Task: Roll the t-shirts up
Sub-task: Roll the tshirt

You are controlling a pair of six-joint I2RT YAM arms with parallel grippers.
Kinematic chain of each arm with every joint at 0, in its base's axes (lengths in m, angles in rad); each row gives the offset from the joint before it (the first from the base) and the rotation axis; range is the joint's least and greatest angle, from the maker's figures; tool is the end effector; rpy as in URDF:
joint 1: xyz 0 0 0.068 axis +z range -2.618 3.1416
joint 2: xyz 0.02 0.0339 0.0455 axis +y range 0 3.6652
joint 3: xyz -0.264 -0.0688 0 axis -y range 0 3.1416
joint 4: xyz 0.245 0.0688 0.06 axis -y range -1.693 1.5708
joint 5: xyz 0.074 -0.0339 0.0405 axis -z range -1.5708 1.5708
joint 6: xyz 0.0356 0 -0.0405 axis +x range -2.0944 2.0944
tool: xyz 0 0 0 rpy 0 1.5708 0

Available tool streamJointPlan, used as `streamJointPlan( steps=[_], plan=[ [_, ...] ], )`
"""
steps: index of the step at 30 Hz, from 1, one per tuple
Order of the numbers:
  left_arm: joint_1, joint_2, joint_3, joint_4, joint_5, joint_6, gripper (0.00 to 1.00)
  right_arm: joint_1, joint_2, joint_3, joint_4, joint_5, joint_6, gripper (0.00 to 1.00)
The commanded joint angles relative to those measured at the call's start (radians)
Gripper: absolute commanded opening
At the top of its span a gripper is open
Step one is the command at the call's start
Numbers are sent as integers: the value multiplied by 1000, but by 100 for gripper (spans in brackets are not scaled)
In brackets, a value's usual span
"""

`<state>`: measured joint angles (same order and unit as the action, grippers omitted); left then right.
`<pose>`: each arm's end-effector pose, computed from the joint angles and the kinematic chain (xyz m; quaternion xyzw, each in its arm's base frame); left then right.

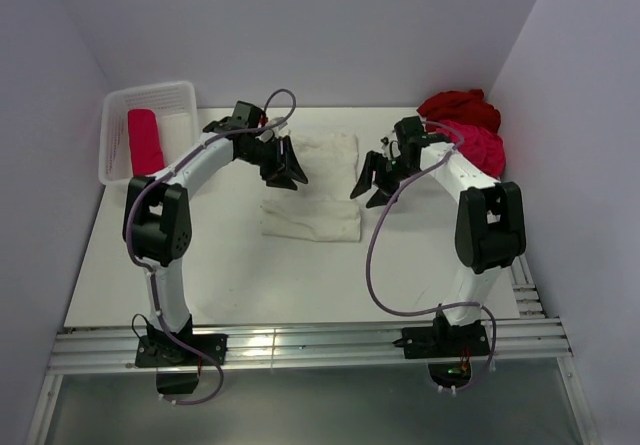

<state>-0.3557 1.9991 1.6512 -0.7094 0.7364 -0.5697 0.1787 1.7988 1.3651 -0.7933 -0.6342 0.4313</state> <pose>0.3945 -0.1721 0.2391 -0.0055 0.9070 -0.4173 0.0566 0.3523 0.0851 0.2255 0.0650 0.9354 0.3418 0.0628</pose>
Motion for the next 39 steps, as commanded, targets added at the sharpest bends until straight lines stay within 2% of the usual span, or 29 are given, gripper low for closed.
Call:
streamJointPlan(
  steps=[1,2,3,5,6,9,14,18,21,27,30,39],
  plan=[
    [21,-78,-60,39,4,-19,51,18,13,-24,106,-12,26,63],
    [29,-92,-85,53,11,-19,51,22,25,-26,114,-27,33,60],
    [35,-103,-108,62,18,-21,51,27,36,-32,146,-62,46,49],
    [58,-131,-166,83,37,-6,51,39,42,-40,178,-90,84,35],
    [64,-141,-206,91,43,5,51,42,50,-43,209,-105,95,23],
    [96,-174,-266,111,58,21,51,77,89,-20,223,-111,122,6],
    [130,-215,-381,142,49,54,51,120,154,-1,269,-58,191,4],
    [132,-209,-447,177,54,71,50,111,232,28,230,16,204,0],
    [130,-200,-468,188,0,86,50,82,243,-33,311,16,254,0],
    [129,-108,-467,195,-95,96,48,-11,255,-210,554,-97,414,0],
    [124,-45,-459,192,-129,88,44,-15,267,-207,560,-101,426,0],
    [98,44,-398,126,-282,61,44,-10,274,-163,499,-98,394,0]
  ],
)
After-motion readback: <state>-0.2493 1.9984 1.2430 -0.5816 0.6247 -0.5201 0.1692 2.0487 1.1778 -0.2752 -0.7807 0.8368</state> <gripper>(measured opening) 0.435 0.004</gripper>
